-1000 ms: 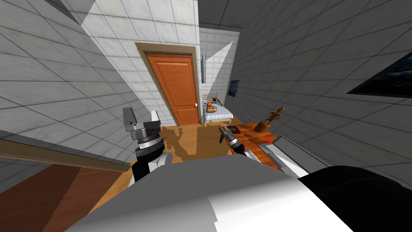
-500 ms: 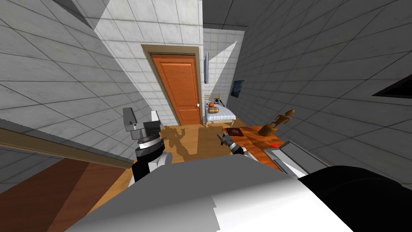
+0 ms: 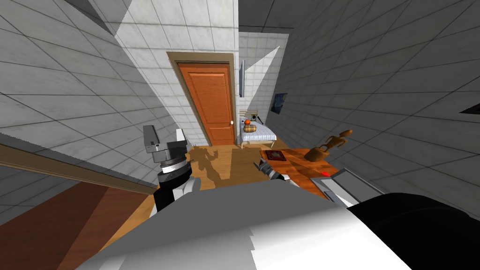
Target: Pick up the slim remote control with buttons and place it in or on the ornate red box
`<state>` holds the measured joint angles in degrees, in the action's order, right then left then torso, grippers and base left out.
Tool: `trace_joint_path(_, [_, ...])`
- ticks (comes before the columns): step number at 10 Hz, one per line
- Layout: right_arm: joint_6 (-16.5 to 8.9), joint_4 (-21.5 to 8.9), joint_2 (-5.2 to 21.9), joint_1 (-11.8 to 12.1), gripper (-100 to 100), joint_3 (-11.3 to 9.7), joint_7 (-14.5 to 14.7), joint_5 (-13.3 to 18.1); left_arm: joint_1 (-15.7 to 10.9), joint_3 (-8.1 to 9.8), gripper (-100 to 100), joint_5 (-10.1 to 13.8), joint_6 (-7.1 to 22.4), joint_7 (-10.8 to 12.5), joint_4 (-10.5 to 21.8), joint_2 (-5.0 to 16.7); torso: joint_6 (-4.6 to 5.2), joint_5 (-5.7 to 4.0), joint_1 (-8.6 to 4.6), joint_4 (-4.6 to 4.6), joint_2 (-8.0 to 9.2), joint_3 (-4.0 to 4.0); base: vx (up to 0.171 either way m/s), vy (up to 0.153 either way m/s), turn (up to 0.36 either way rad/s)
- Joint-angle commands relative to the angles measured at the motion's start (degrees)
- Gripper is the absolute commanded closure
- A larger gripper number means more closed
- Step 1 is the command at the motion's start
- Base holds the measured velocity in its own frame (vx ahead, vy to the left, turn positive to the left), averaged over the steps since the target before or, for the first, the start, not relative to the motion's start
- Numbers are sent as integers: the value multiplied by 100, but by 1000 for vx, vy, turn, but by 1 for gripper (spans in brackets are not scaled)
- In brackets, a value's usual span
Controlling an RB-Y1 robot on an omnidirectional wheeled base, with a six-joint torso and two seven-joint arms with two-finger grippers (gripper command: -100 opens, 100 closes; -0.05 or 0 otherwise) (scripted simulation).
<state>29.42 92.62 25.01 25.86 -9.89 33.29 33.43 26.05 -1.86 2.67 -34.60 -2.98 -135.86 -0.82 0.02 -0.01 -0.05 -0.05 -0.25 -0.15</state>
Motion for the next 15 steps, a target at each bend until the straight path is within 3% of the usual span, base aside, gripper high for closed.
trace_joint_path(1, [-124, -286, 133, -28, -100, -173, 197, 254, 0, 0, 0, 0, 0, 0, 0, 0, 0, 0, 0, 0, 0, 0, 72, -23, 87])
trace_joint_path(3, [-124, -330, 133, -28, -100, -173, 197, 254, 0, 0, 0, 0, 0, 0, 0, 0, 0, 0, -1, 0, 0, 0, 40, -12, 14])
trace_joint_path(8, [-262, -1170, 446, -73, -100, -579, 736, 885, 0, 0, 0, 0, 0, 0, 0, 0, 1, 0, -3, 0, 1, 0, 62, -20, 53])
trace_joint_path(10, [-262, -1309, 446, -73, -100, -579, 736, 885, 0, 0, 0, 0, 0, 0, 0, 0, 1, 0, -1, -1, -4, -3, 48, -15, 11])
trace_joint_path(15, [-419, -2162, 721, -123, -100, -999, 1254, 1502, 0, 0, 0, 0, 0, 0, 0, 0, 0, 0, -3, 0, -3, -2, 64, -24, 34])
